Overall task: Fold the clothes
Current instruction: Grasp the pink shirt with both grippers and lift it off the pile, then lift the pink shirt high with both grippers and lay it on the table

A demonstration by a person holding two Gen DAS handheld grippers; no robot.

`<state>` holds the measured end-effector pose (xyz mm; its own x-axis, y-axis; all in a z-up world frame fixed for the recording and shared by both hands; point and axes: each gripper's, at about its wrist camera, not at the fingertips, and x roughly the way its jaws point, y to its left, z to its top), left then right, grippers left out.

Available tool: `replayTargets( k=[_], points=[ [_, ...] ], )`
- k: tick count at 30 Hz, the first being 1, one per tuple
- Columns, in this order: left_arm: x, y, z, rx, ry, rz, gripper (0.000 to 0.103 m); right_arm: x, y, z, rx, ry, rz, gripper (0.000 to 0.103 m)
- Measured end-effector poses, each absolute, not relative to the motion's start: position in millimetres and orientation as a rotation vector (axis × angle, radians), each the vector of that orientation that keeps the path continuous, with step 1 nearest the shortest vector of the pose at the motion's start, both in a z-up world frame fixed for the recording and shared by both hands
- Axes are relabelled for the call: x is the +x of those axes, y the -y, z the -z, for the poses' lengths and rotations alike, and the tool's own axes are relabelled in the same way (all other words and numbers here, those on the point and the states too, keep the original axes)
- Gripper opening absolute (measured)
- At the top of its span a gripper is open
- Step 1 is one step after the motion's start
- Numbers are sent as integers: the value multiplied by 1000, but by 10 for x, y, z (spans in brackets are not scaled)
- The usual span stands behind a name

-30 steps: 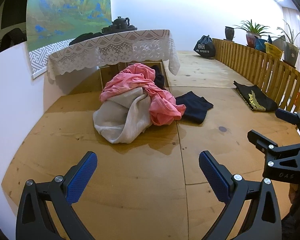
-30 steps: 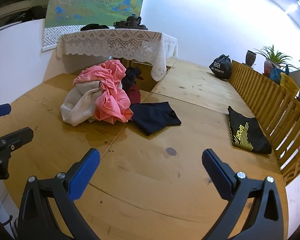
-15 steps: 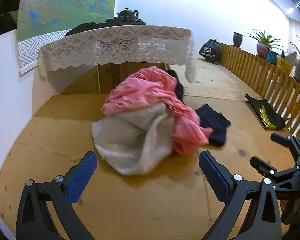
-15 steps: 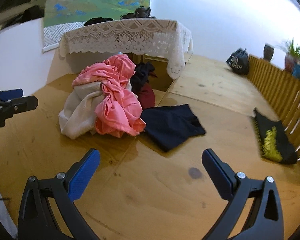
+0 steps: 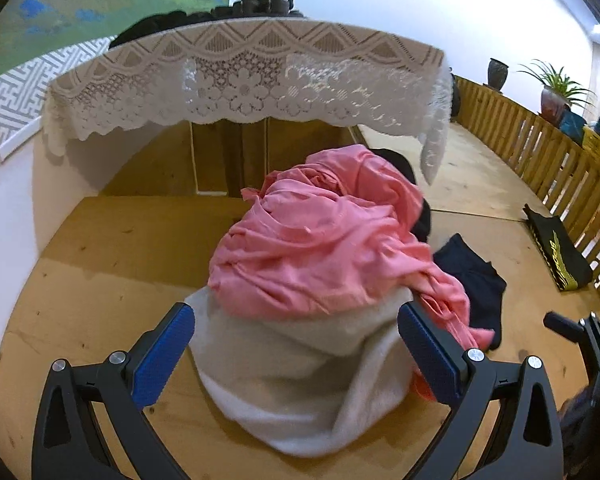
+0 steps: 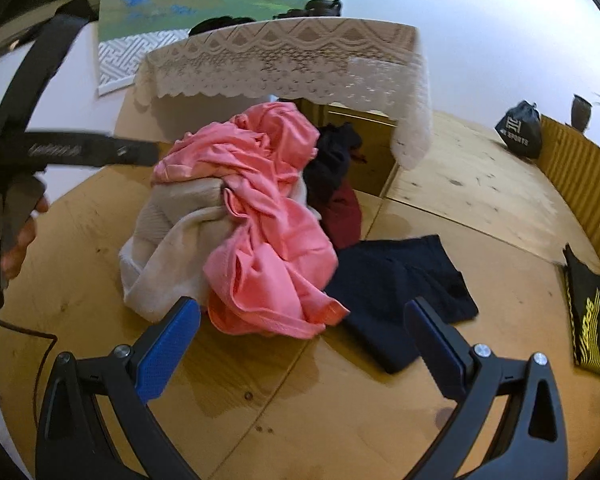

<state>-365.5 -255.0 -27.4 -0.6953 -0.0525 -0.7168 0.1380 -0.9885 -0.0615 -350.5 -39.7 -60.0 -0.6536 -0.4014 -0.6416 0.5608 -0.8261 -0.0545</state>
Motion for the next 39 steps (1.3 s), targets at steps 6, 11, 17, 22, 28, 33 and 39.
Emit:
replayTargets(
  k=[6,11,17,22,28,33,39],
  points=[
    [-4068,2583,383,1257,-145,2730,102,-3672,661,660,888,-373,2416,103],
    [-4280,2589,488,1308,-156,2682,100,-3821,763,794,953,-380,2398,102],
    [-4307,2658,547,1357,-322,2781,54,-3974,747,936,1089,-293,2310,24],
    [-4220,2693,463,1311,-346,2827,20,-3928,734,864,1054,-312,2302,15],
    [-4025,2812,166,1198,-398,2895,6,-3852,576,525,943,-259,2359,11],
    [-3677,2790,-304,1061,-394,2973,5,-3775,340,82,850,-212,2415,7],
    [-3101,2575,-957,910,-316,3069,5,-3426,-217,-642,696,-178,2516,7]
  ],
)
